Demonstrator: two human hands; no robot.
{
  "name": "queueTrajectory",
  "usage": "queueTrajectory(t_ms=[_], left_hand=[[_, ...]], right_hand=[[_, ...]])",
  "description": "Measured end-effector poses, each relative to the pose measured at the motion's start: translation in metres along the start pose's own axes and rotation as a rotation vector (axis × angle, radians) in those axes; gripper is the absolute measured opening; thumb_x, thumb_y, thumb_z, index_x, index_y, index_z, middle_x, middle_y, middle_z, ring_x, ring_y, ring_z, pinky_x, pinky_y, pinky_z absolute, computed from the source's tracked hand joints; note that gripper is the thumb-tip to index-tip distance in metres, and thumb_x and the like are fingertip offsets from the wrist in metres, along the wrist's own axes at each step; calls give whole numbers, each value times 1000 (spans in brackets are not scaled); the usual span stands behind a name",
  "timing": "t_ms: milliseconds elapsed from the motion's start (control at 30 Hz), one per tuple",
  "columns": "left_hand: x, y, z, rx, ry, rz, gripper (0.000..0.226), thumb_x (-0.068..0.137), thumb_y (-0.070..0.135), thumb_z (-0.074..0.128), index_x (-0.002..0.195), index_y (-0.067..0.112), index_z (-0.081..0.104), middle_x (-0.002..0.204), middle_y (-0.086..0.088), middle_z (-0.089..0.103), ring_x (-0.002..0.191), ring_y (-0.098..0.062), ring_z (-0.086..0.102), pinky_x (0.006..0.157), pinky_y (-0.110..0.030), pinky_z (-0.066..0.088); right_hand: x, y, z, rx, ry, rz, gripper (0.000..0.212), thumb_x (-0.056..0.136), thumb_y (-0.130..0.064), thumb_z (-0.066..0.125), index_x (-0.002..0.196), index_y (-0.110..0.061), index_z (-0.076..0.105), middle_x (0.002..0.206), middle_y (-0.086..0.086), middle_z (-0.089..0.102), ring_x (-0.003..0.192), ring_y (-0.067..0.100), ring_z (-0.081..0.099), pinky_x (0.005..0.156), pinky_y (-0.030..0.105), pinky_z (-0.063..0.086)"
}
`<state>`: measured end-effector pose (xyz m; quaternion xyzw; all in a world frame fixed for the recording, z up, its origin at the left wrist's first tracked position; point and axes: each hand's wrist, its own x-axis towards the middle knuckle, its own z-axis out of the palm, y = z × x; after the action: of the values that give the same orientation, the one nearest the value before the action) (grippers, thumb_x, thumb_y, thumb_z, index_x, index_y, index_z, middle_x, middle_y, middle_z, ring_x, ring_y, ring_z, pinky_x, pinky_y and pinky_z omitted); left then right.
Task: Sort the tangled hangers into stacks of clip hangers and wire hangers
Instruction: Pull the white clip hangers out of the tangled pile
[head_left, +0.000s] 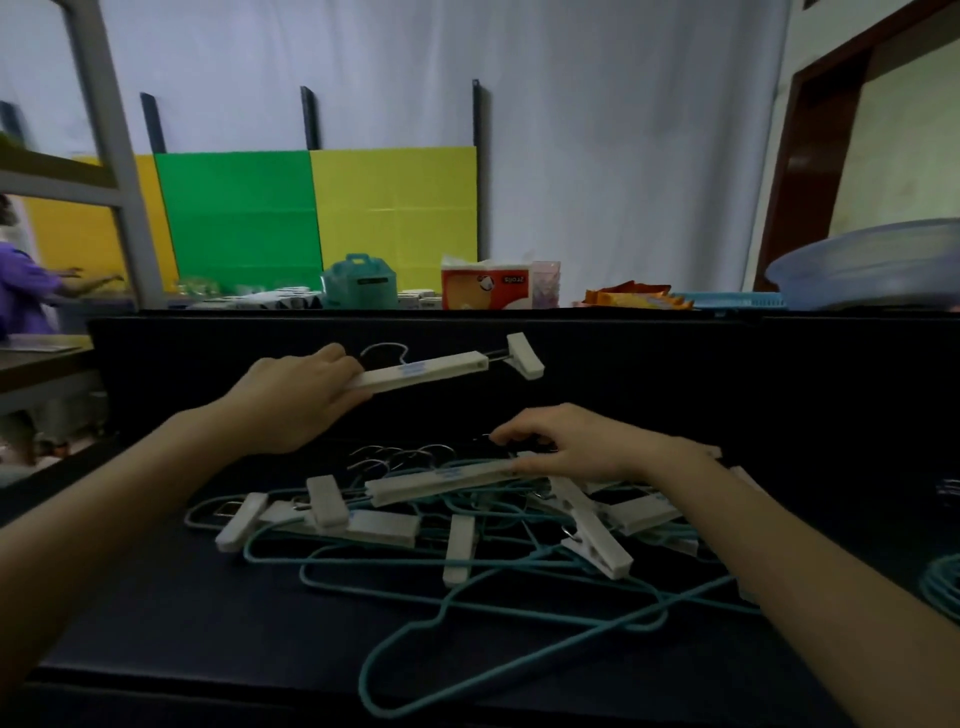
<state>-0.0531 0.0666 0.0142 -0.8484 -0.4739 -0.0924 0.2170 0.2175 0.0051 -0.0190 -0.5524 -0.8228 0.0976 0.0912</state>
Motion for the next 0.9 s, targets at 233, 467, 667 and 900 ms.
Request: queueTrajectory(t_ms=[233, 467, 667, 900], left_hand=[[-53, -33, 3, -16, 53, -114, 42, 95, 45, 28, 128, 23, 41, 118, 4, 46, 82, -17, 58, 60, -29, 39], [-77, -42, -6, -61, 67, -130, 41, 94, 43, 30, 128, 23, 42, 115, 5, 45, 81, -16, 56, 61, -31, 46], [-69, -24, -23, -56, 228, -43, 51, 89, 48, 23, 125, 20, 44, 110, 1, 46, 72, -22, 54, 52, -32, 36], [-40, 41, -35, -134, 300, 122, 52, 87, 50, 23, 125, 22, 45, 109, 3, 47, 71, -21, 51, 50, -30, 33]], right_hand=[[39, -12, 10, -123, -214, -50, 34, 93, -32, 54, 123, -17, 54, 121, 2, 56, 108, 20, 53, 94, 33, 45], [37, -17, -4, -161, 33, -78, 35, 86, -39, 61, 120, -30, 56, 117, -8, 51, 107, 12, 48, 89, 30, 42], [9, -19, -28, -308, 350, -21, 36, 85, -53, 54, 116, -35, 56, 115, -11, 54, 102, 14, 53, 77, 33, 43], [-73, 40, -44, -181, 482, 240, 34, 83, -50, 59, 114, -37, 58, 118, -9, 57, 109, 15, 52, 84, 38, 45]])
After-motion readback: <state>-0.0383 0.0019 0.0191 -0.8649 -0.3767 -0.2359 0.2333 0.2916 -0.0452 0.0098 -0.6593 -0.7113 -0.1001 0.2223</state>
